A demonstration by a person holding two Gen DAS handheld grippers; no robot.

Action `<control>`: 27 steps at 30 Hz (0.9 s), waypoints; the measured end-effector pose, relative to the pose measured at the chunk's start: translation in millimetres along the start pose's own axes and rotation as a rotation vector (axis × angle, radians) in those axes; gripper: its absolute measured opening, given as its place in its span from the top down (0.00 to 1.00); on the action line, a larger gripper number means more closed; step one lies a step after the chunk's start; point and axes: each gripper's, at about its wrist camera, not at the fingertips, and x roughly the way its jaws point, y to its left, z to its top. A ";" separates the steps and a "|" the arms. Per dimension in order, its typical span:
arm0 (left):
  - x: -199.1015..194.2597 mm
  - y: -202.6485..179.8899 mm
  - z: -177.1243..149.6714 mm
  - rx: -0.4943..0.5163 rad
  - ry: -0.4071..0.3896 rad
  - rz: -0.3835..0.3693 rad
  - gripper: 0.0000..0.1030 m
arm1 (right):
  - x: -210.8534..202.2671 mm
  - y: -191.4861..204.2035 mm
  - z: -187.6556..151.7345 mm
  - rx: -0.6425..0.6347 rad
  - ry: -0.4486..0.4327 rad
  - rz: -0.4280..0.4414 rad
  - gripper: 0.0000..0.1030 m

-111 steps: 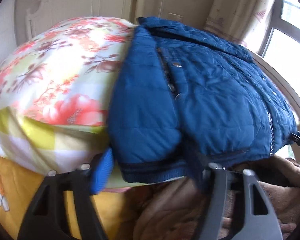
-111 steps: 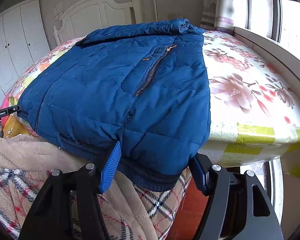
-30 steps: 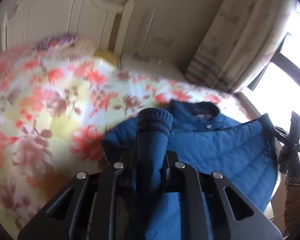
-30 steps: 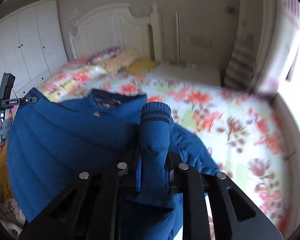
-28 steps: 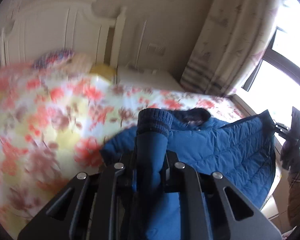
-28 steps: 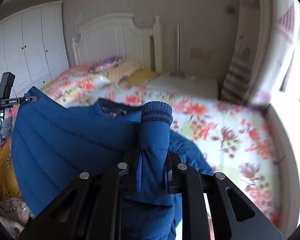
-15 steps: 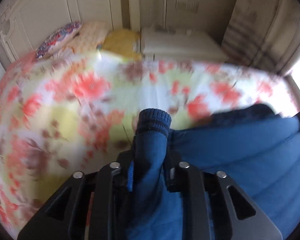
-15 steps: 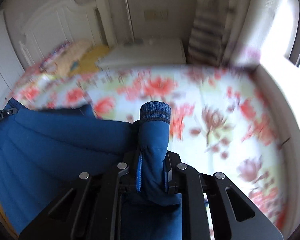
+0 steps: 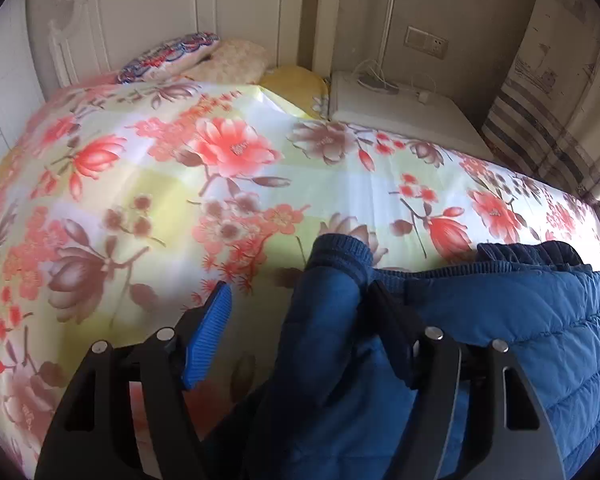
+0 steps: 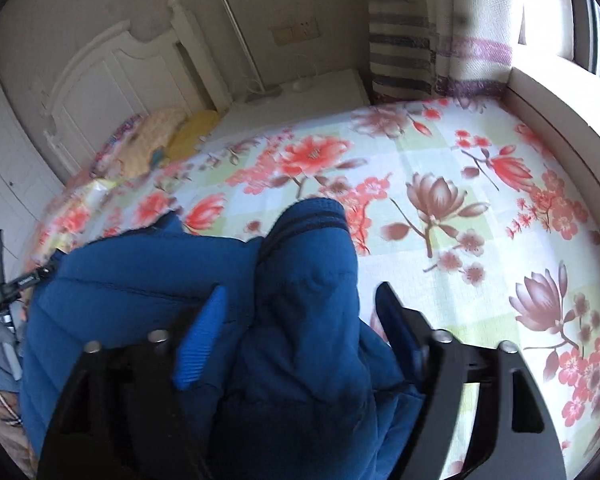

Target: Fold large clothes

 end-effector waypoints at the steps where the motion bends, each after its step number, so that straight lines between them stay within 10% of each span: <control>1: -3.5 0.5 0.6 -0.006 -0.018 0.006 0.32 | 0.6 3.4 0.0 -0.021 0.007 0.002 0.28; 6: -49.4 -6.3 5.0 -0.007 -0.156 0.100 0.32 | -15.2 31.7 11.9 -0.142 -0.040 -0.164 0.33; 12: -123.0 -75.4 10.4 0.142 -0.329 0.038 0.04 | -54.9 79.2 32.7 -0.204 -0.170 -0.140 0.28; 21: -28.8 -176.1 -23.0 0.441 -0.069 0.148 0.02 | 39.7 163.7 -13.6 -0.461 0.109 -0.176 0.19; 27: -15.4 -143.5 -29.8 0.290 -0.052 0.040 0.02 | 56.1 160.6 -21.3 -0.452 0.121 -0.159 0.16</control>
